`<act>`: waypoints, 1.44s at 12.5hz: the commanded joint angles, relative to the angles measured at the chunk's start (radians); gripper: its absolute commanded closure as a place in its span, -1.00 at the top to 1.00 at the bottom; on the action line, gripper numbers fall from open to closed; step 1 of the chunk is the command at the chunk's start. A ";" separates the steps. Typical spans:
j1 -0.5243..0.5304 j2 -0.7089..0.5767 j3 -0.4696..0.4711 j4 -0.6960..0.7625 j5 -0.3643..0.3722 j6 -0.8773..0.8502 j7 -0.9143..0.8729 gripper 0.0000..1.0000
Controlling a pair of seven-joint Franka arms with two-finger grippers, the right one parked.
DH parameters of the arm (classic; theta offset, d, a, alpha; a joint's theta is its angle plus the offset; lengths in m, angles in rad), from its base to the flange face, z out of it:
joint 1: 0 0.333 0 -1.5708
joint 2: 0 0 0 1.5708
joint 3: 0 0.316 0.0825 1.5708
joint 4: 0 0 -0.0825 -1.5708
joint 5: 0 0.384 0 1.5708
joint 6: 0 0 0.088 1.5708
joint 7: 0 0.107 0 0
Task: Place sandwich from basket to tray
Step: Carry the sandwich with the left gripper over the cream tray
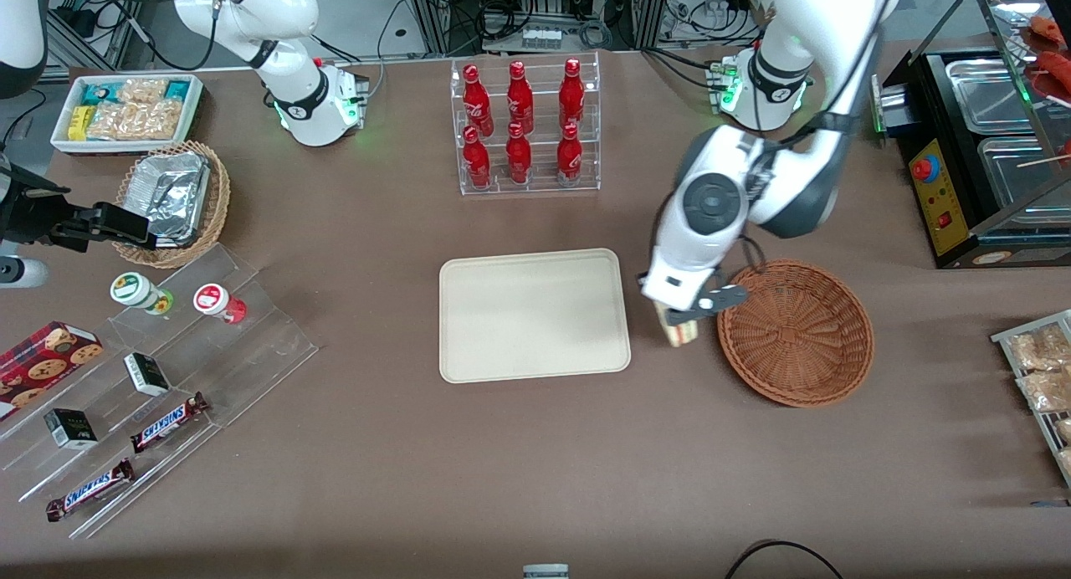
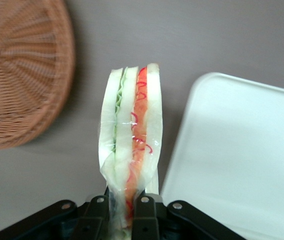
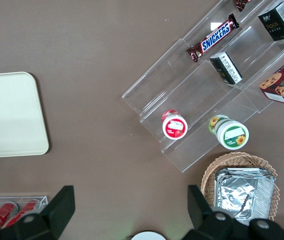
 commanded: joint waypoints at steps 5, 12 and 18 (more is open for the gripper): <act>-0.172 0.279 0.012 0.351 -0.010 -0.040 -0.014 -1.00; -0.204 0.471 -0.043 0.574 -0.016 -0.104 -0.005 -1.00; -0.203 0.513 -0.043 0.637 -0.019 -0.155 0.013 -1.00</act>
